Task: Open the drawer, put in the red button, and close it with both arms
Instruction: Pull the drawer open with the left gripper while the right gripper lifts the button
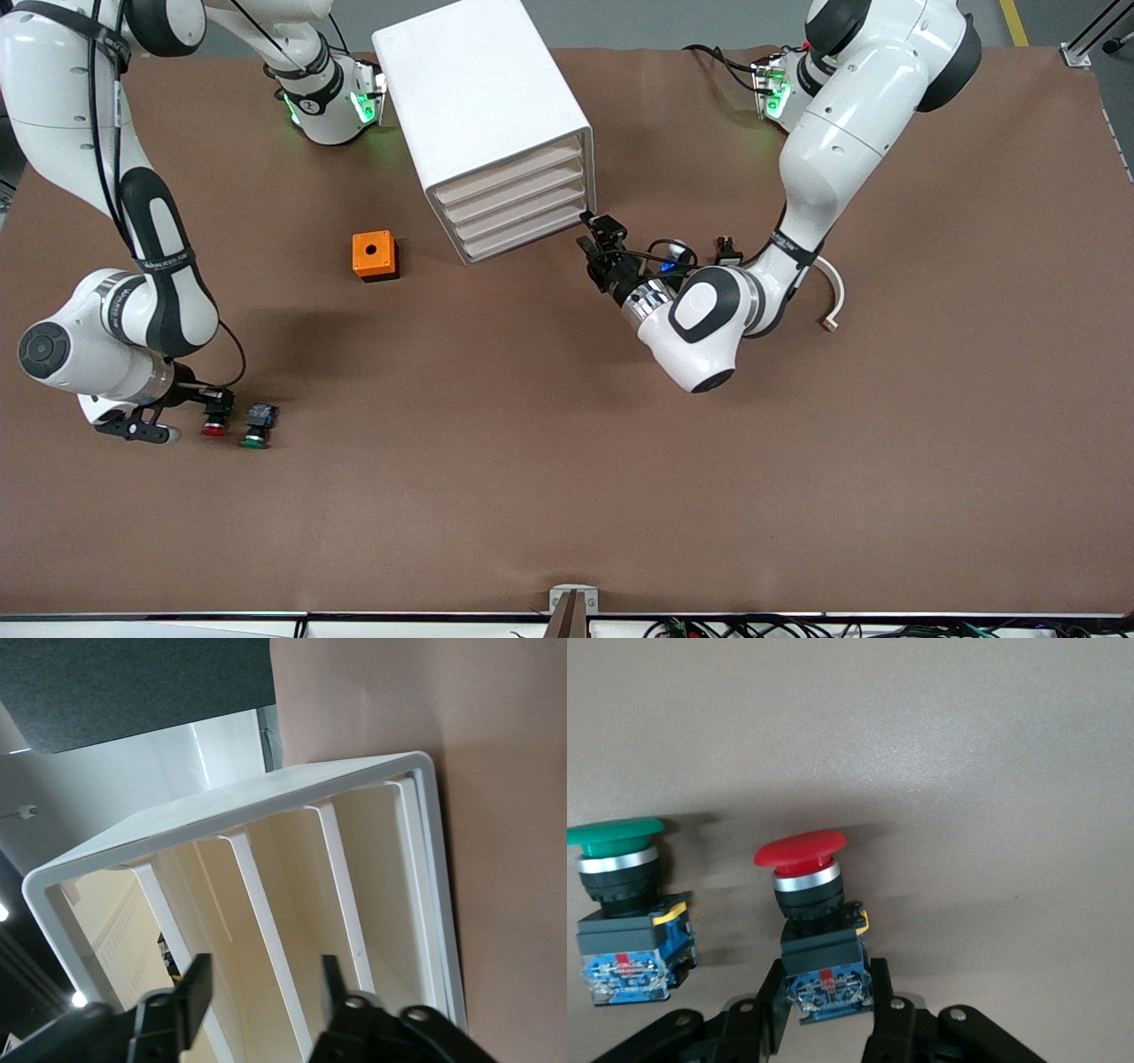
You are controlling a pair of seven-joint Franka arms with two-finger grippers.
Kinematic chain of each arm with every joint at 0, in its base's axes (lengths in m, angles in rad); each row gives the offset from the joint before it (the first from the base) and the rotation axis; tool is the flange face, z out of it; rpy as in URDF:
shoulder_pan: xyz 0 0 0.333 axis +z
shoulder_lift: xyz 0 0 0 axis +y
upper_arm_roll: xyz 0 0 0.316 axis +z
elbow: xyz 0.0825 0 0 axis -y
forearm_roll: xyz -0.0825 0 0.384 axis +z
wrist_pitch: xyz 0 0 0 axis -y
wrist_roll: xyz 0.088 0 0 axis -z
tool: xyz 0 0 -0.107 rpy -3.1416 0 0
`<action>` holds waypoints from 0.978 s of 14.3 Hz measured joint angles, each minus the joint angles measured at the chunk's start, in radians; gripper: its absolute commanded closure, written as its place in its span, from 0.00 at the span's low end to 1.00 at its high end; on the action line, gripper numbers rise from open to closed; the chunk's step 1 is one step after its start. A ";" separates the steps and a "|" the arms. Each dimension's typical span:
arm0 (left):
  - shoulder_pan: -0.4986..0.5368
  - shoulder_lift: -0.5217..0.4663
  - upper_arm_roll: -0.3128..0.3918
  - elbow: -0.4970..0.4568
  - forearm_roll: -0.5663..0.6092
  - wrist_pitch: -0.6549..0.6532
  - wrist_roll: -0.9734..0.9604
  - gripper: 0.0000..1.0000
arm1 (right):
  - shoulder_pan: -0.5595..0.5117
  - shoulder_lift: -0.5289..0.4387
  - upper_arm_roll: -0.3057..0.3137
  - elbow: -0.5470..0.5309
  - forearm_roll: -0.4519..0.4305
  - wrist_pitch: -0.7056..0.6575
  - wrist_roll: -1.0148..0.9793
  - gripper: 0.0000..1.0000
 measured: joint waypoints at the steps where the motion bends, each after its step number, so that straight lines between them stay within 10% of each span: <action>1: -0.009 0.006 0.000 0.000 -0.008 -0.001 -0.001 0.48 | 0.000 0.000 0.000 0.002 0.000 -0.008 -0.003 1.00; 14: -0.163 0.050 -0.001 -0.014 -0.037 -0.002 -0.058 0.65 | 0.000 -0.035 0.001 0.200 0.106 -0.517 -0.036 1.00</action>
